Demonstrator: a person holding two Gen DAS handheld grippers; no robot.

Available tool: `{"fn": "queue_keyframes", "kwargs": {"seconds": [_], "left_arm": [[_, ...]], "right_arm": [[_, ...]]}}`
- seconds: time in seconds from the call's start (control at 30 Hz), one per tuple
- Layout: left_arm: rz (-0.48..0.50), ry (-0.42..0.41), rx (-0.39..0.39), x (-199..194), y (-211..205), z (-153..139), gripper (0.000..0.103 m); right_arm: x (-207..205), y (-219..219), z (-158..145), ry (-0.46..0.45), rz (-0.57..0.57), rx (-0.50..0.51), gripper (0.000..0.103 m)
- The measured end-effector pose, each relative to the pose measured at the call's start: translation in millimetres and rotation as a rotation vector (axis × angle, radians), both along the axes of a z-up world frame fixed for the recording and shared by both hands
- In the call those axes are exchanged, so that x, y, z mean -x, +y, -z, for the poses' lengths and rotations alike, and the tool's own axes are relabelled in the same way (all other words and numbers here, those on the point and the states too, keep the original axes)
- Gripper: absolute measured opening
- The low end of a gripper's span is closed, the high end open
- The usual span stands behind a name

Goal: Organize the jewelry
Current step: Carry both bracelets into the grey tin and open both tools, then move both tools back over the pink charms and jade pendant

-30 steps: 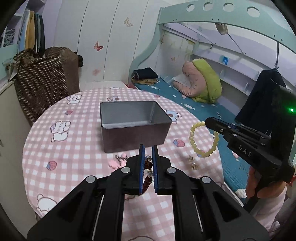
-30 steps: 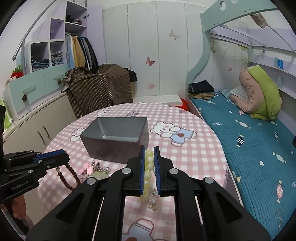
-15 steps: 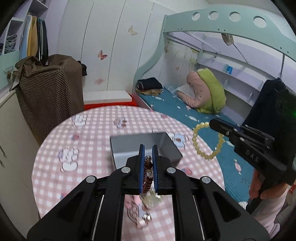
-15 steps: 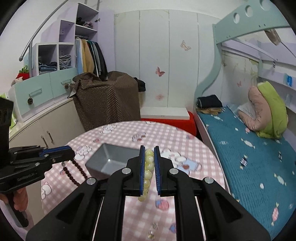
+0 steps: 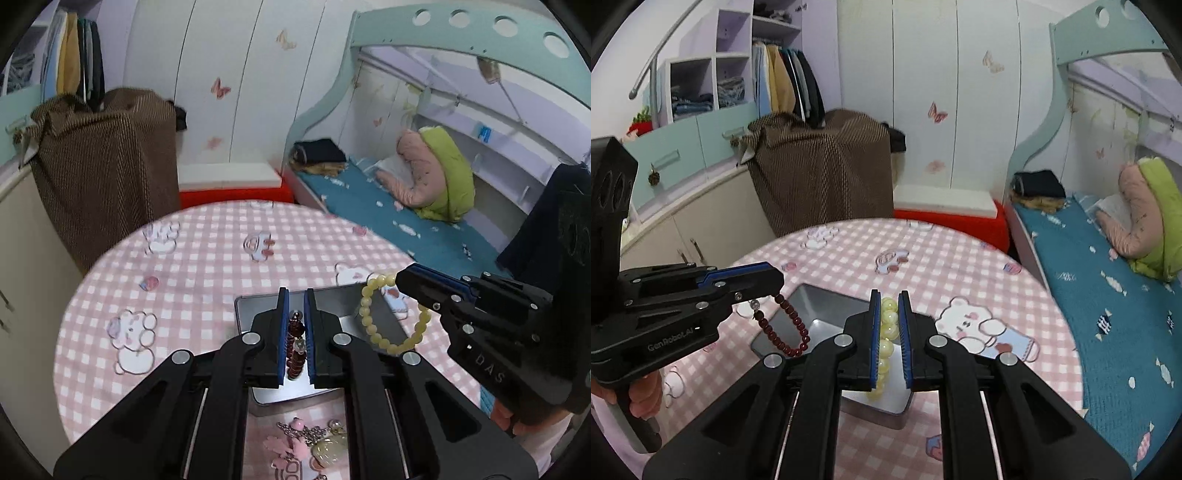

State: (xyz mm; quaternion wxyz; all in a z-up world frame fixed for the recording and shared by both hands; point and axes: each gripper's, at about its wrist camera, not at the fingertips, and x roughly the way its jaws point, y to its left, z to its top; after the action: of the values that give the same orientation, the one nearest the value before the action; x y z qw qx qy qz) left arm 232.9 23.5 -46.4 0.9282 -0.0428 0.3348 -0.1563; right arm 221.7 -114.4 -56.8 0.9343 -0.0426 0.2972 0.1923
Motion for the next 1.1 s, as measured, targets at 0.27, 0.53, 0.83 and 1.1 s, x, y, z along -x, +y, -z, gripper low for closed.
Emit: {"fn": "queue_keyframes", "kwargs": {"seconds": [0.27, 0.53, 0.83, 1.1], "left_arm": [[-0.001, 0.067, -0.036, -20, -3, 31, 0.009], [-0.077, 0.013, -0.116, -10, -3, 24, 0.052], [-0.093, 0.019, -0.130, -2, 2, 23, 0.055], [-0.093, -0.001, -0.143, 14, 1, 17, 0.061]], "right_arm": [[-14, -2, 16, 0.063, 0.002, -0.010, 0.011], [-6, -21, 3, -0.024, 0.126, 0.010, 0.078], [6, -31, -2, -0.029, 0.137, 0.008, 0.079], [19, -33, -7, -0.046, 0.149, 0.007, 0.083]]}}
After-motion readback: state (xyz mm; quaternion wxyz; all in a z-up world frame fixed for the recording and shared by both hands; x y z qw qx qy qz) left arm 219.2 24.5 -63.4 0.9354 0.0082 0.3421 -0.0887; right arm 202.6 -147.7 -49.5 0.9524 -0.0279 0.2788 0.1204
